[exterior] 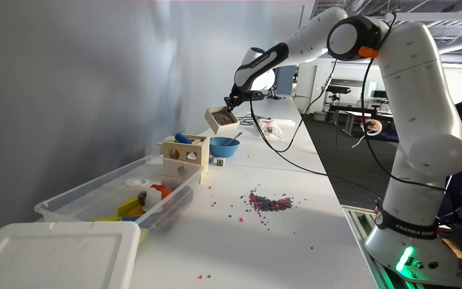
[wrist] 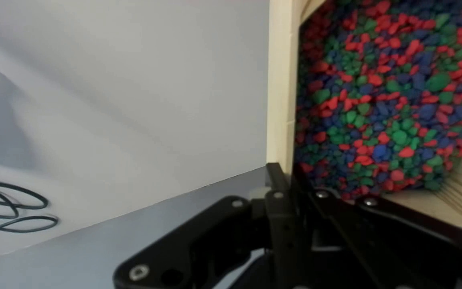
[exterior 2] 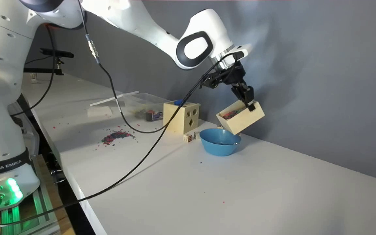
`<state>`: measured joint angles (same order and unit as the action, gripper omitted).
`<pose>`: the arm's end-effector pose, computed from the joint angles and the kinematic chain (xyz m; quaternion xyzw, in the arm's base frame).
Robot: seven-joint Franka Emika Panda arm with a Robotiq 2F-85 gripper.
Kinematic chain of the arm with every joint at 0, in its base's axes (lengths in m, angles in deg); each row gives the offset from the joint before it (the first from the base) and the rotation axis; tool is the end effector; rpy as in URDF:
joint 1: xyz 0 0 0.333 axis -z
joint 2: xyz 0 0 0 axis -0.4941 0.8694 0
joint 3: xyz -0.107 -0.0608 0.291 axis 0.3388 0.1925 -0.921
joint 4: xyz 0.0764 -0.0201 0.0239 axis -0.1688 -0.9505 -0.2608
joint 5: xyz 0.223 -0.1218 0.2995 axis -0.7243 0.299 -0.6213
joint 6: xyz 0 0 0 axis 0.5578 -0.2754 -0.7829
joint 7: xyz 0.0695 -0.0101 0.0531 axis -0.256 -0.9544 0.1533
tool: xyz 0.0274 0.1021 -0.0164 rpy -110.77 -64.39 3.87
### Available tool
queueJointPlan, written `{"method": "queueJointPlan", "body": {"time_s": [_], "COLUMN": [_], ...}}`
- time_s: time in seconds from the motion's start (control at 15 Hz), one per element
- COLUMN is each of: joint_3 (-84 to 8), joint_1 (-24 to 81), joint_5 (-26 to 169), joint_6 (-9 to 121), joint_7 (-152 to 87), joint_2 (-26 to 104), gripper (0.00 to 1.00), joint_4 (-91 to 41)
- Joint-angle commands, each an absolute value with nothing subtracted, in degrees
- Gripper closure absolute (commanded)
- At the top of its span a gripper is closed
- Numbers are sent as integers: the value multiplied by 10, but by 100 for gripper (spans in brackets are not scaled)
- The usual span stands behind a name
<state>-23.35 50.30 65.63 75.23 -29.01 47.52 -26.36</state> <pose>0.5745 -0.4263 0.4540 0.8963 -0.3076 0.2843 0.1455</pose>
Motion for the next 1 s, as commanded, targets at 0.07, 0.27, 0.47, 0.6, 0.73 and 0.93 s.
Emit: {"method": "queueJointPlan", "body": {"time_s": [0.07,0.27,0.47,0.6,0.73,0.93], "joint_3": [-221,-223,-220,-212,-202,-182], "joint_1": [497,495,488,479,471,457], "joint_5": [691,695,705,708,713,721], "joint_6": [799,847,898,930,954,987], "joint_7": [-310,-304,-297,-292,-290,-285], "joint_2": [483,479,469,463,461,460], "gripper": [98,98,98,98,98,98], "joint_4": [-252,-272,-301,-322,-337,-358]}}
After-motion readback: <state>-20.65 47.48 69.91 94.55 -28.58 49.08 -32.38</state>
